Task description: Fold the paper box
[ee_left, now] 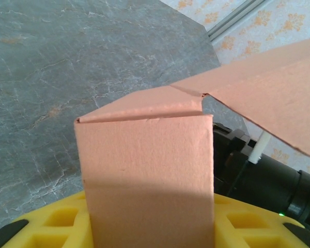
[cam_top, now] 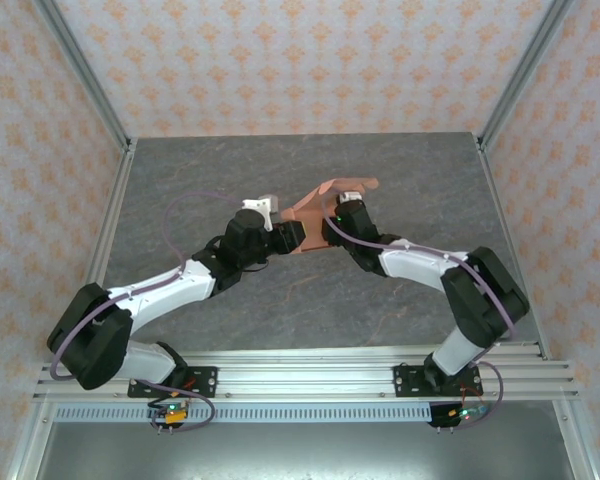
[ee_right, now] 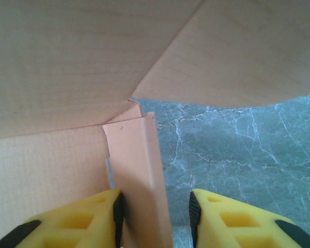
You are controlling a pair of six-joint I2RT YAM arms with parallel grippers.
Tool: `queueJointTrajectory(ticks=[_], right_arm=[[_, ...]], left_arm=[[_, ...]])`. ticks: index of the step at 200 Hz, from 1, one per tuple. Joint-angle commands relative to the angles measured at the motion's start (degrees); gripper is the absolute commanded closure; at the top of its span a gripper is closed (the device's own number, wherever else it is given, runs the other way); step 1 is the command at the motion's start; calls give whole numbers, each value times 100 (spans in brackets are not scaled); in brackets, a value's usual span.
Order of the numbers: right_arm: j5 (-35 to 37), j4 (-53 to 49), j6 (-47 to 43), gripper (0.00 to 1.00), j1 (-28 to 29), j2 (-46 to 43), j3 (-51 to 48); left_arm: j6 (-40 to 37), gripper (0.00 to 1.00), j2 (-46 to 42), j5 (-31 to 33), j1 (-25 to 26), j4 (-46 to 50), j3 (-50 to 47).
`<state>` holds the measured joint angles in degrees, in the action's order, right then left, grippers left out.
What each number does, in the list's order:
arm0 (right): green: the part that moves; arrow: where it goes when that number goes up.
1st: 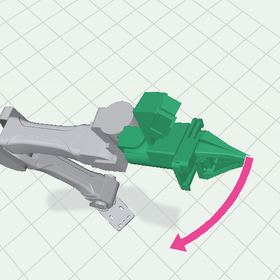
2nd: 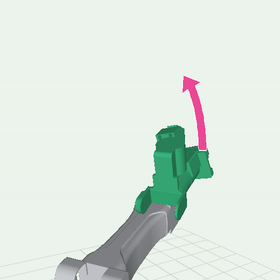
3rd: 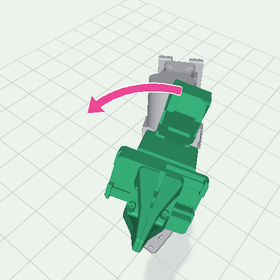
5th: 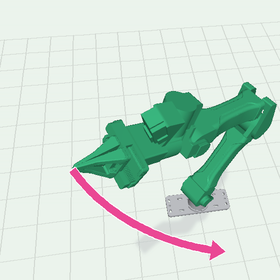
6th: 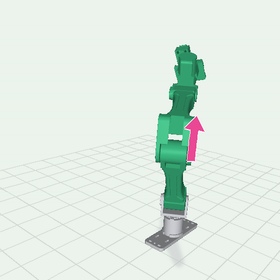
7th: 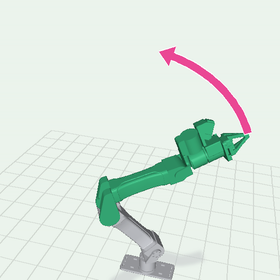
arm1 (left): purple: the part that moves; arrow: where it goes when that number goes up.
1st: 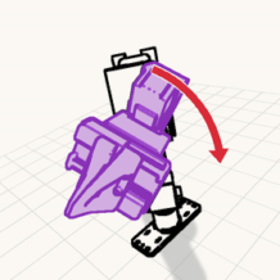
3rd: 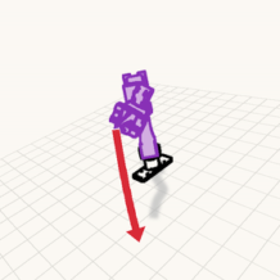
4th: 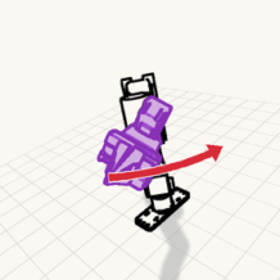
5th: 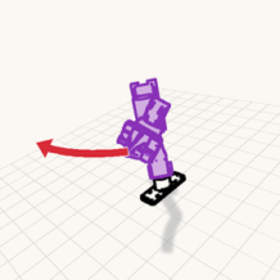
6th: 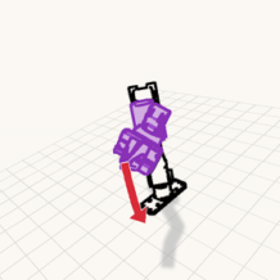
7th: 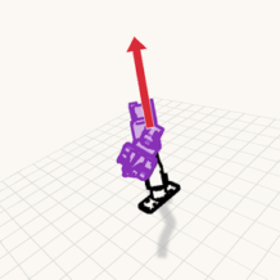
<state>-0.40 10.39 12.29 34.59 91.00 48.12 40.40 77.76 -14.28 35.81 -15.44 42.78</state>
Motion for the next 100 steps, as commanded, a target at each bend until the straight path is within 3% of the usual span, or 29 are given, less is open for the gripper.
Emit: queueJointTrajectory(ticks=[1,52,100], right_arm=[[-406,62,2,57,-321,-596,-293],[-2505,-214,58,44,-842,-1083,-253],[-2164,-669,-161,51,-845,-668,97]], left_arm=[[-95,65,-271,152,84,1,-2],[-74,65,-87,-43,80,106,184],[38,65,-150,-147,75,129,212]])
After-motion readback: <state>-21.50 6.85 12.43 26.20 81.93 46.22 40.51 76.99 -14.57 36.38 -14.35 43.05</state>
